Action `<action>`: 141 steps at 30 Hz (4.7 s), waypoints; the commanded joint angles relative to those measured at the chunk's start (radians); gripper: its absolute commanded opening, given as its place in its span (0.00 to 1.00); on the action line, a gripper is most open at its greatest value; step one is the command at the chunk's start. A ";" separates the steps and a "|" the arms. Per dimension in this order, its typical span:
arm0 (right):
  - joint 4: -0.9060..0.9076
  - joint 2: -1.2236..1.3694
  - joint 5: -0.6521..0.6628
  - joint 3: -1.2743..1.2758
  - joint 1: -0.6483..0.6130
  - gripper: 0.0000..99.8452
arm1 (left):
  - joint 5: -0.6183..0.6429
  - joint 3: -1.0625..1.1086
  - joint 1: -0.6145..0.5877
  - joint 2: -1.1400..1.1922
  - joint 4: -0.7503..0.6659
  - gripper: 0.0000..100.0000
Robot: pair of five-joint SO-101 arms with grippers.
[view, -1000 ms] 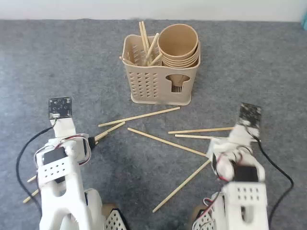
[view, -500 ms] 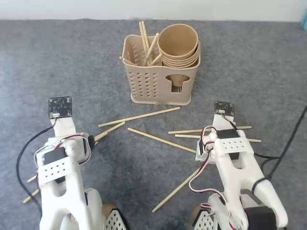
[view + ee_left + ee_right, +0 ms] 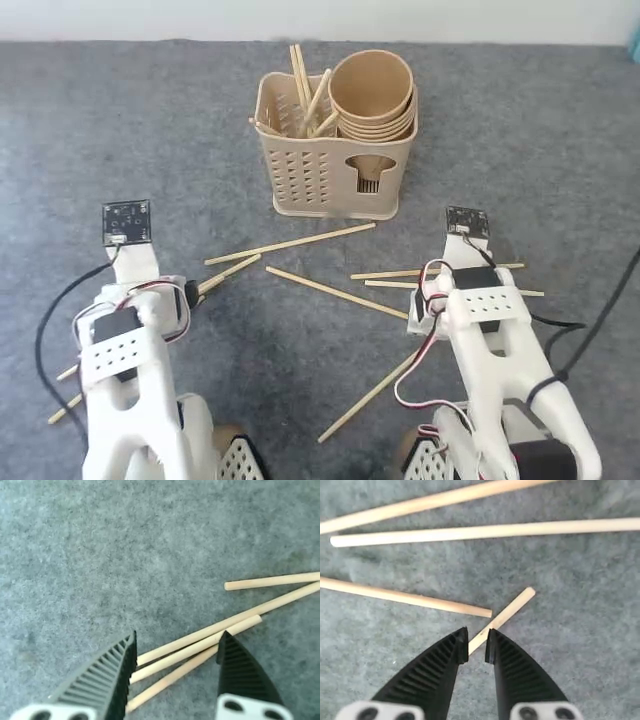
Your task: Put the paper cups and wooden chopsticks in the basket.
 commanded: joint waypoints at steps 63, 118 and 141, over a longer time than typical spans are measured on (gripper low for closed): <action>0.033 -0.622 0.075 -0.385 0.116 0.01 | -0.011 -0.005 0.006 -0.023 -0.018 0.25; -0.283 -0.077 0.069 -1.117 -0.328 0.08 | -0.011 -0.005 0.008 -0.023 -0.025 0.25; 0.355 -0.602 0.049 -0.425 0.193 0.07 | -0.413 -0.120 0.005 -0.021 0.342 0.25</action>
